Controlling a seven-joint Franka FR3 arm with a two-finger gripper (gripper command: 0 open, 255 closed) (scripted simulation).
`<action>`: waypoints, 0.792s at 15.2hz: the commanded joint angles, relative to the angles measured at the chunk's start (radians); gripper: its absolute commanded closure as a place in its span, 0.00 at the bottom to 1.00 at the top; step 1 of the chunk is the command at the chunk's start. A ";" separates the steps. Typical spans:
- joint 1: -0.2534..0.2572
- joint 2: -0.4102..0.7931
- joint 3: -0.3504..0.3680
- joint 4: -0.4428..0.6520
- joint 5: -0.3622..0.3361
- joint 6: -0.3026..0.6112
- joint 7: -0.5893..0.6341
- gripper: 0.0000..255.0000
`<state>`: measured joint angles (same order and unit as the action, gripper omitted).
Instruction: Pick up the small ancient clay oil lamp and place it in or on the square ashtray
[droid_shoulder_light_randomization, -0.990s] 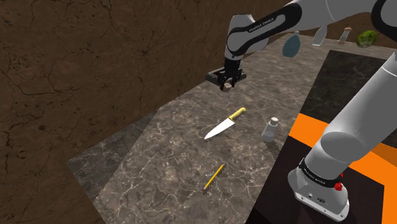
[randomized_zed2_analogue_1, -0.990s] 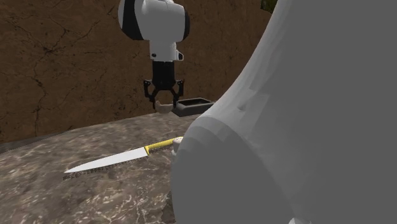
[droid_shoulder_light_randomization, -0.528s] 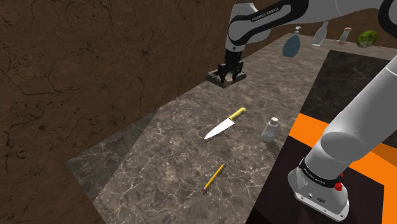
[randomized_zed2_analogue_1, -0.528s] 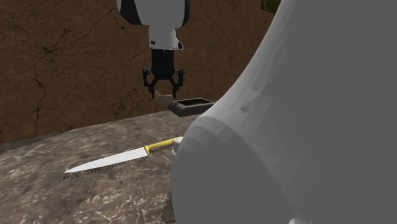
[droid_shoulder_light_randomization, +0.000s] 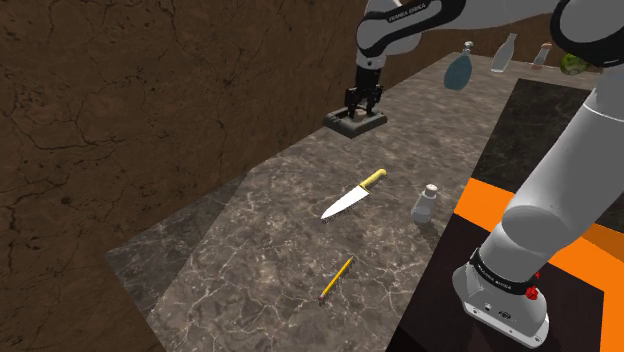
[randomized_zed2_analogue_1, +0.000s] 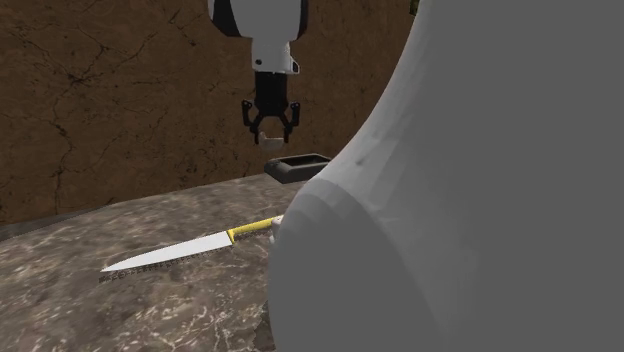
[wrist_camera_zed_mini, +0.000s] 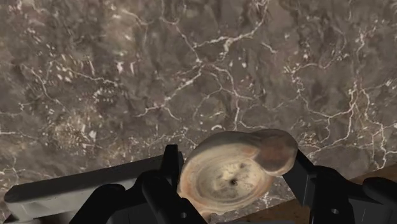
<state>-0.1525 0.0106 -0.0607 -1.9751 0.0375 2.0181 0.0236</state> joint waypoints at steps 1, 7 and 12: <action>-0.016 0.061 -0.016 0.077 0.005 -0.018 -0.034 1.00; -0.074 0.256 -0.051 0.344 0.032 -0.094 -0.129 1.00; -0.133 0.451 -0.066 0.637 0.060 -0.196 -0.194 1.00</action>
<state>-0.2722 0.4193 -0.1237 -1.4038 0.0915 1.8453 -0.1557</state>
